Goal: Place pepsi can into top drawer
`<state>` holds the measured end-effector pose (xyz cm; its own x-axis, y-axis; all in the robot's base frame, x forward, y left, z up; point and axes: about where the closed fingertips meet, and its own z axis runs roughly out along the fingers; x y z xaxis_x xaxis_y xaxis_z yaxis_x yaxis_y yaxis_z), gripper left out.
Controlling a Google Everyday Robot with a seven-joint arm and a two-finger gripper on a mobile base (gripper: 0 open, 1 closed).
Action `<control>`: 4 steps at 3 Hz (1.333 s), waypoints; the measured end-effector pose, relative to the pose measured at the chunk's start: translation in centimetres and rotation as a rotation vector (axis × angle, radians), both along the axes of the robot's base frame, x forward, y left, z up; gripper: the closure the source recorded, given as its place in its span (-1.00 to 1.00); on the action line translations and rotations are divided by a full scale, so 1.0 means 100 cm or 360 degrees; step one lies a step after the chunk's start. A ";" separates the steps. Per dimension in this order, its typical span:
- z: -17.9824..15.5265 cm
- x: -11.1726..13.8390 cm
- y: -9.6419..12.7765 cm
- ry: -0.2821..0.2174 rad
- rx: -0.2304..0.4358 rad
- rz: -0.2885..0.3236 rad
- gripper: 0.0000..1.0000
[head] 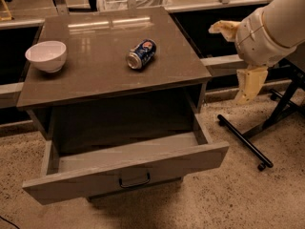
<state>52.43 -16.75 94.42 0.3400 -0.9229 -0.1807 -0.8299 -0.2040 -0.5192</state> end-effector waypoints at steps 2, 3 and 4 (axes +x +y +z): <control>0.006 0.069 0.072 -0.0100 -0.0300 0.0727 -1.00; -0.007 0.114 0.113 -0.0104 -0.0412 0.1009 -1.00; -0.013 0.143 0.147 -0.0185 -0.0547 0.1179 -1.00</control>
Offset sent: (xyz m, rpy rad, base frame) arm 0.1188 0.1285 0.0080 -0.3286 -0.1206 0.7865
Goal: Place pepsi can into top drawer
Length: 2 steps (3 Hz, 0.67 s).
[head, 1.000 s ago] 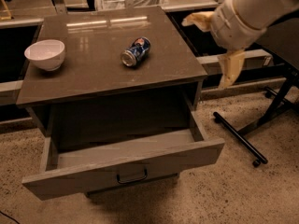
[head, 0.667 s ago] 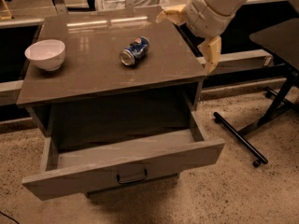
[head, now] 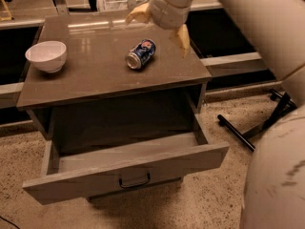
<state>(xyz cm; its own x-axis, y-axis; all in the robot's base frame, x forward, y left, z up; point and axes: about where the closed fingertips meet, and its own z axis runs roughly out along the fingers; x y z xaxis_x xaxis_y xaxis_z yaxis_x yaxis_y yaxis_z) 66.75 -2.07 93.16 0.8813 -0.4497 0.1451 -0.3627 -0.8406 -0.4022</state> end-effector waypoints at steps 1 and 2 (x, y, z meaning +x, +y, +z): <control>-0.035 0.028 0.025 -0.0139 -0.0167 0.0069 -1.00; -0.075 0.050 0.043 -0.0217 -0.0306 0.0100 -1.00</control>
Offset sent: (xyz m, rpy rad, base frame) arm 0.0770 0.0645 -0.1167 -0.2969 -0.2037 0.0822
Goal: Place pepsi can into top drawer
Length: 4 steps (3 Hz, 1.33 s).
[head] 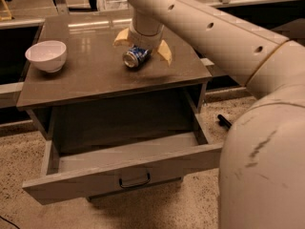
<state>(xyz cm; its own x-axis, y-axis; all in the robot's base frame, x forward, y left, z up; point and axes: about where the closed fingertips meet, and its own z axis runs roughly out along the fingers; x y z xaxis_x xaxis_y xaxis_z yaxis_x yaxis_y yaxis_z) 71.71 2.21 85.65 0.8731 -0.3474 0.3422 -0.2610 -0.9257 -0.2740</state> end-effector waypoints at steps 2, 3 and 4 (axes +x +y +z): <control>-0.037 0.012 0.030 -0.0052 -0.0165 0.0012 -0.23; -0.034 0.012 0.030 -0.0052 -0.0166 0.0013 0.24; -0.032 0.003 0.039 0.0058 -0.0113 0.0025 0.69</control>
Offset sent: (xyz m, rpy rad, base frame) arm 0.0120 0.0513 -0.0438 -0.1434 -0.0573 0.0203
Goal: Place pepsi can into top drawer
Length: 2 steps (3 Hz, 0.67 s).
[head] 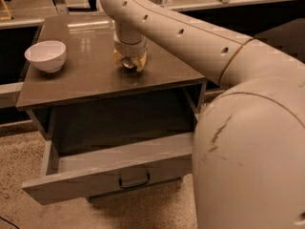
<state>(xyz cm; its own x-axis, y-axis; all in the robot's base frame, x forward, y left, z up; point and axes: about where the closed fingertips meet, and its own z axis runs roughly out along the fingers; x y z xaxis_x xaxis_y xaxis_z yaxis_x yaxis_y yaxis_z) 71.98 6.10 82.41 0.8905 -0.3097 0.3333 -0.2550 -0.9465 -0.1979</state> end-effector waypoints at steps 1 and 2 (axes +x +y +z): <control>0.010 -0.021 0.004 0.0166 0.0069 0.0049 1.00; 0.043 -0.069 -0.009 0.0419 0.0252 0.0113 1.00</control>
Offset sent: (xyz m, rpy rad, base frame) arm -0.1095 -0.0202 0.0704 0.2414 0.4097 0.0824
